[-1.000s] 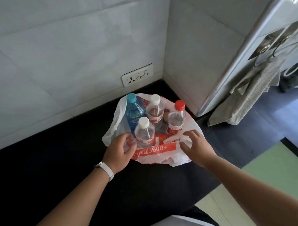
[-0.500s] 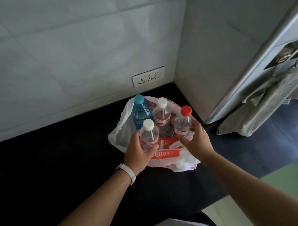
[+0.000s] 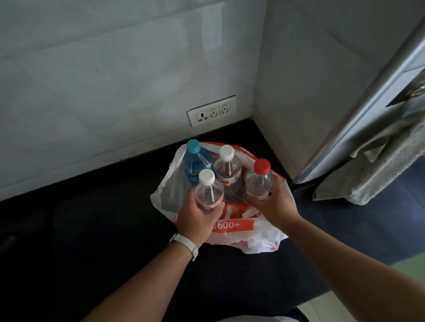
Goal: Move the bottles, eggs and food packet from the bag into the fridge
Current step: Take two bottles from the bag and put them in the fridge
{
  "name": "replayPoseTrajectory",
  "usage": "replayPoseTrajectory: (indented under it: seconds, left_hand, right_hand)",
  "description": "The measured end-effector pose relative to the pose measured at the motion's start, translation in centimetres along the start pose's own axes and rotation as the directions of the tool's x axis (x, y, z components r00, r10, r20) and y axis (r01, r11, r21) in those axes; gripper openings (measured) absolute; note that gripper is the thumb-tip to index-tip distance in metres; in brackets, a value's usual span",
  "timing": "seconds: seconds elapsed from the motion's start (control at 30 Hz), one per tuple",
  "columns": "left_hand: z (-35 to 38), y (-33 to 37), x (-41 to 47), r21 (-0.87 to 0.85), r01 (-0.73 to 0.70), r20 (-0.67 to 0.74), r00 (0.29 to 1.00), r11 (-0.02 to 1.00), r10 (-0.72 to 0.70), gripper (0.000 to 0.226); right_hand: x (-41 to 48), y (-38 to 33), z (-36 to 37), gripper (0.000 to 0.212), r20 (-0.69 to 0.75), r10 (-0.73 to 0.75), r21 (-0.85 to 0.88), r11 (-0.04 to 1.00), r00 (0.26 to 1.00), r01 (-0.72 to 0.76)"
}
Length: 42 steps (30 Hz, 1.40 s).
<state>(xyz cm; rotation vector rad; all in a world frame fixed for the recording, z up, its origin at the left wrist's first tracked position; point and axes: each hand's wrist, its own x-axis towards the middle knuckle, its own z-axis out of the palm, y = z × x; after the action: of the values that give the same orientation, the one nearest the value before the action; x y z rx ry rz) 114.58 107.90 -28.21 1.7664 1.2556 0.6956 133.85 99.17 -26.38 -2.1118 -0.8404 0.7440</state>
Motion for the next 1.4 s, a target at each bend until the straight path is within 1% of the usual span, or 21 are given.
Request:
replayPoseTrajectory:
  seconds: [0.13, 0.27, 0.33, 0.53, 0.6, 0.73, 0.8, 0.87, 0.9, 0.97, 1.1, 1.13, 1.23, 1.4]
  left_hand:
    - [-0.9, 0.7, -0.1, -0.023, -0.045, -0.001, 0.999, 0.999, 0.045, 0.064]
    - [-2.2, 1.5, -0.2, -0.052, -0.115, -0.013, 0.993, 0.992, 0.114, 0.065]
    - [-3.0, 2.1, -0.2, -0.068, -0.153, -0.004, 0.988, 0.986, 0.153, 0.063]
    - [-5.1, 4.3, -0.8, -0.126, -0.273, -0.008, 0.962, 0.954, 0.274, 0.059]
    - [-5.7, 4.9, -1.5, -0.153, -0.299, -0.012, 0.954, 0.942, 0.301, 0.055]
    - [-6.5, 5.9, -3.3, -0.223, -0.337, 0.002, 0.938, 0.914, 0.347, 0.056]
    - [-6.8, 6.5, -4.3, -0.258, -0.353, 0.007, 0.93, 0.899, 0.367, 0.055]
    - [-7.0, 7.0, -5.3, -0.295, -0.363, 0.004, 0.925, 0.884, 0.381, 0.056]
    - [-7.1, 7.2, -5.8, -0.303, -0.363, 0.001, 0.924, 0.881, 0.381, 0.056]
    - [-7.3, 7.7, -6.7, -0.29, -0.355, -0.001, 0.929, 0.889, 0.371, 0.056]
    - [-7.4, 8.9, -8.8, -0.285, -0.307, -0.025, 0.949, 0.908, 0.313, 0.058]
    - [-7.3, 9.3, -9.3, -0.284, -0.289, -0.039, 0.956, 0.914, 0.29, 0.056]
    - [-7.0, 10.3, -11.0, -0.283, -0.236, -0.094, 0.971, 0.929, 0.218, 0.051]
    - [-5.6, 11.5, -14.1, -0.25, -0.155, -0.175, 0.978, 0.956, 0.113, 0.051]
  right_hand:
    - [-0.2, 0.2, -0.2, 0.072, -0.013, -0.032, 0.016, 0.999, 0.999, 0.033]
    - [-1.0, -0.9, -0.6, 0.073, -0.026, -0.065, 0.032, 0.997, 0.998, 0.065]
    - [-1.6, -1.9, -0.9, 0.066, -0.043, -0.07, 0.035, 0.997, 0.997, 0.071]
    - [-4.9, -4.4, -1.5, 0.044, -0.112, -0.143, 0.105, 0.982, 0.983, 0.155]
    - [-6.4, -5.2, -1.6, 0.044, -0.146, -0.183, 0.117, 0.973, 0.972, 0.2]
    - [-9.3, -6.1, -1.8, 0.041, -0.186, -0.218, 0.145, 0.958, 0.958, 0.247]
    - [-10.4, -6.1, -2.0, 0.046, -0.186, -0.225, 0.15, 0.956, 0.956, 0.254]
    - [-11.2, -6.2, -2.2, 0.057, -0.183, -0.236, 0.145, 0.954, 0.954, 0.264]
    - [-11.5, -6.1, -2.3, 0.062, -0.179, -0.24, 0.146, 0.952, 0.954, 0.267]
    - [-12.0, -6.0, -2.5, 0.061, -0.161, -0.245, 0.163, 0.949, 0.956, 0.271]
    - [-12.9, -5.6, -3.4, 0.043, -0.09, -0.26, 0.184, 0.944, 0.961, 0.273]
    - [-13.1, -5.5, -3.6, 0.041, -0.065, -0.275, 0.188, 0.941, 0.959, 0.283]
    - [-13.3, -5.2, -4.8, 0.046, 0.005, -0.318, 0.221, 0.925, 0.948, 0.309]
    - [-13.3, -4.0, -6.9, 0.054, 0.089, -0.401, 0.27, 0.891, 0.912, 0.365]
